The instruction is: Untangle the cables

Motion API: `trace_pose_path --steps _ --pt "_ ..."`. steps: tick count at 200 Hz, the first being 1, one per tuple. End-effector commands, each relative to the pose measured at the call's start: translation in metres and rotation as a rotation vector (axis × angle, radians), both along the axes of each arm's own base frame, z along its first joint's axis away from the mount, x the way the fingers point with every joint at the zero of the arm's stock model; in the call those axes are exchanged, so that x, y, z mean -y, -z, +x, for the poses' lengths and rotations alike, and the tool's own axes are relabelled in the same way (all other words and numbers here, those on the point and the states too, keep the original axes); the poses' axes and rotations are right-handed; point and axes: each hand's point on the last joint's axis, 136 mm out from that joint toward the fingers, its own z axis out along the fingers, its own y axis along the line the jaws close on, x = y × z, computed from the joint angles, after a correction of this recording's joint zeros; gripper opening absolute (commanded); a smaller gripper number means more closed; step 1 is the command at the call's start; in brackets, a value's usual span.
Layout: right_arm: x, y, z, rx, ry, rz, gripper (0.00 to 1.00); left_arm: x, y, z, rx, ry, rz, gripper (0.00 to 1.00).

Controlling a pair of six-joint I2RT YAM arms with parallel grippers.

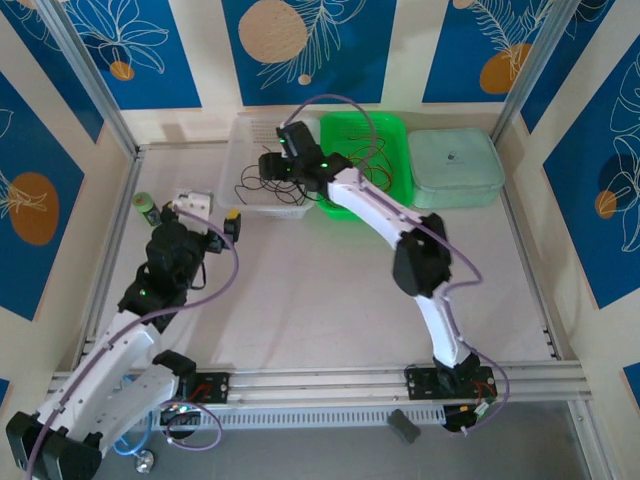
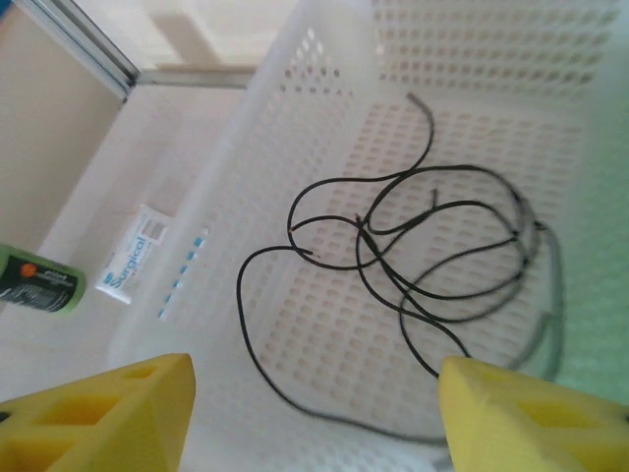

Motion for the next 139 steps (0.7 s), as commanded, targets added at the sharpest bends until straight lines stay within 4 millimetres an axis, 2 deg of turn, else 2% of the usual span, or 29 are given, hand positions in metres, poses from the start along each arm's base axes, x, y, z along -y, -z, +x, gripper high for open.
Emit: trace_pose_path --steps 1,21,39,57,73,98,108,115,119,123,129,139 --pt "0.052 -0.056 -0.013 0.171 0.079 0.009 0.67 -0.025 -0.003 0.008 0.085 -0.152 0.01 1.0" --pt "0.111 -0.059 -0.038 0.208 0.151 -0.006 0.67 -0.053 0.029 0.019 0.017 -0.342 0.071 1.0" --pt "0.167 -0.041 -0.06 0.22 0.233 -0.058 0.67 -0.062 0.064 0.029 0.019 -0.397 0.137 1.0" --pt "0.222 -0.016 -0.078 0.195 0.337 -0.082 0.67 -0.068 0.085 0.031 0.11 -0.435 0.105 1.0" --pt "0.264 0.008 -0.094 0.16 0.412 -0.098 0.67 -0.072 0.106 0.033 0.115 -0.453 0.097 1.0" --pt "0.315 0.037 -0.117 0.169 0.494 -0.113 0.67 -0.066 0.143 0.047 0.04 -0.399 0.155 1.0" --pt "0.331 0.044 -0.124 0.249 0.525 -0.154 0.67 -0.062 0.144 0.054 0.08 -0.376 0.157 1.0" --pt "0.338 0.049 -0.13 0.318 0.521 -0.195 0.66 -0.061 0.146 0.058 0.096 -0.362 0.16 1.0" --pt "0.341 0.05 -0.133 0.366 0.509 -0.219 0.66 -0.063 0.154 0.06 0.077 -0.374 0.157 1.0" --pt "0.342 0.05 -0.136 0.407 0.493 -0.239 0.66 -0.064 0.152 0.063 0.09 -0.376 0.162 1.0" --pt "0.345 0.052 -0.142 0.458 0.477 -0.254 0.7 -0.063 0.152 0.064 0.085 -0.37 0.164 1.0" --pt "0.351 0.058 -0.148 0.481 0.471 -0.247 0.72 -0.066 0.157 0.064 0.035 -0.35 0.121 1.0"
